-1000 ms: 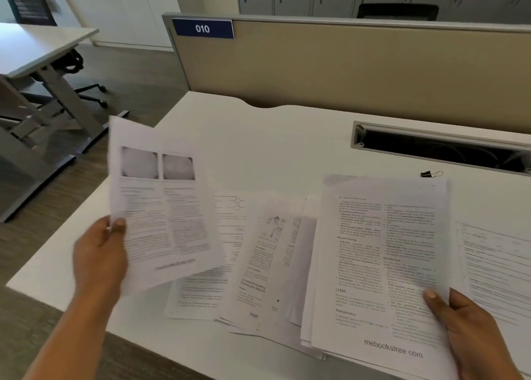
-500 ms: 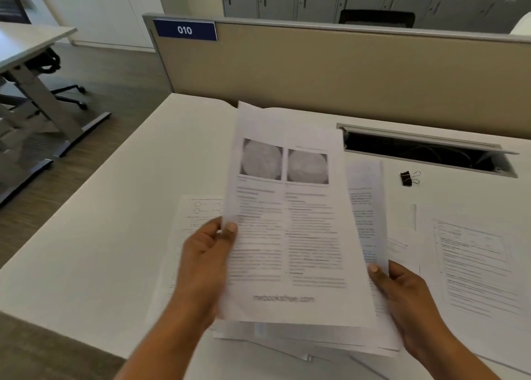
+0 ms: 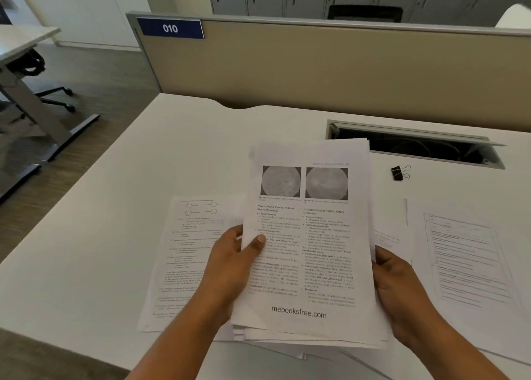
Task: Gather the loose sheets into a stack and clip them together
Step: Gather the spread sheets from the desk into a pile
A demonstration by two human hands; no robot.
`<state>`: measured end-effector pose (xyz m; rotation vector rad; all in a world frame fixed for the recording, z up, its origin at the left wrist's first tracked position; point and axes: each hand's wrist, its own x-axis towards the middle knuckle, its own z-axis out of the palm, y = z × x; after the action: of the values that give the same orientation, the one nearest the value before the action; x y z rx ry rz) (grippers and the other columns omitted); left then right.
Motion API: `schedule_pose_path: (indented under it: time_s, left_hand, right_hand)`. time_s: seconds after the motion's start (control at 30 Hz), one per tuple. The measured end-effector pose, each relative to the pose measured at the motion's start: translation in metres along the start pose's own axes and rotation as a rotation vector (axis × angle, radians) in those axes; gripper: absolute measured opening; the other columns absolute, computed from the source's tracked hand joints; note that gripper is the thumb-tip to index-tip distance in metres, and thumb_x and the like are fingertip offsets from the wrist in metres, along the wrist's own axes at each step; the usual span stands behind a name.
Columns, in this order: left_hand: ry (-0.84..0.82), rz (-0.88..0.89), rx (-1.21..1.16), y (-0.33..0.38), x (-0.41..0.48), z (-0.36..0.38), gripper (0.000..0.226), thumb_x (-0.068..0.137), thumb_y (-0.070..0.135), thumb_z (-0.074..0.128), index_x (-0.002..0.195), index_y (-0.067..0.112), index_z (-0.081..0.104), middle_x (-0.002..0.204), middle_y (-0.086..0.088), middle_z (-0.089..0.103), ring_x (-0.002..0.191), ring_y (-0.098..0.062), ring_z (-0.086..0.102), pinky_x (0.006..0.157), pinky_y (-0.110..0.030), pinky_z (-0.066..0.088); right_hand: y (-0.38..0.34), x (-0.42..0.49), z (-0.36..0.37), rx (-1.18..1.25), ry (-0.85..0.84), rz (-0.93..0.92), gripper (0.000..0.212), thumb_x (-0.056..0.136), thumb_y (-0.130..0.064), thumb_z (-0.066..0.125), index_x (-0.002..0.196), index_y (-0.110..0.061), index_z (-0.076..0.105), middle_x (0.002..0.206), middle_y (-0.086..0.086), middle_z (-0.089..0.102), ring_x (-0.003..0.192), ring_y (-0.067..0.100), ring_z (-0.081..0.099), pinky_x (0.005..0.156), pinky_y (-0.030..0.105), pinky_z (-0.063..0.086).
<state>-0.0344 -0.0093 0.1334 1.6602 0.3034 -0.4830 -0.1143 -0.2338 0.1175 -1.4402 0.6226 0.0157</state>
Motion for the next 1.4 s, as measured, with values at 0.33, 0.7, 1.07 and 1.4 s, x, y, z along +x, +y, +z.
schedule_pose_path:
  time_s: [0.33,0.7,1.07,1.4]
  left_hand:
    - [-0.115,0.047,-0.079,-0.008,-0.006,0.003,0.022,0.099,0.014,0.059,0.115,0.025,0.069,0.107,0.005,0.08,0.095,-0.017,0.078,0.082,-0.038,0.064]
    - [0.524,0.033,0.6,-0.07,0.045,-0.085,0.071,0.074,0.04,0.085,0.136,0.021,0.055,0.132,-0.001,0.06,0.116,-0.023,0.061,0.093,-0.041,0.052]
    - [0.542,-0.234,0.754,-0.101,0.053,-0.112,0.097,0.065,0.055,0.086,0.138,0.007,0.042,0.132,-0.015,0.046,0.116,-0.034,0.058,0.088,-0.045,0.054]
    - [0.537,-0.155,0.706,-0.088,0.064,-0.129,0.024,0.093,0.041,0.062,0.084,0.018,0.064,0.08,0.002,0.071,0.072,-0.021,0.068,0.07,-0.035,0.056]
  right_hand:
    - [0.001,0.001,-0.008,0.025,-0.009,-0.004,0.022,0.095,-0.011,0.055,0.11,-0.014,0.071,0.101,0.002,0.079,0.089,0.019,0.076,0.069,0.025,0.061]
    - [0.023,0.0,-0.027,0.061,0.129,0.09,0.017,0.092,-0.006,0.06,0.102,-0.013,0.071,0.081,0.001,0.08,0.066,0.014,0.076,0.051,0.02,0.057]
    - [0.024,-0.006,-0.023,0.043,0.137,0.067,0.02,0.092,-0.005,0.059,0.107,-0.014,0.068,0.067,-0.009,0.077,0.057,0.007,0.073,0.045,0.013,0.052]
    - [0.026,-0.009,-0.022,0.06,0.126,0.065,0.021,0.092,-0.005,0.06,0.11,-0.009,0.068,0.07,-0.005,0.078,0.057,0.012,0.073,0.045,0.016,0.053]
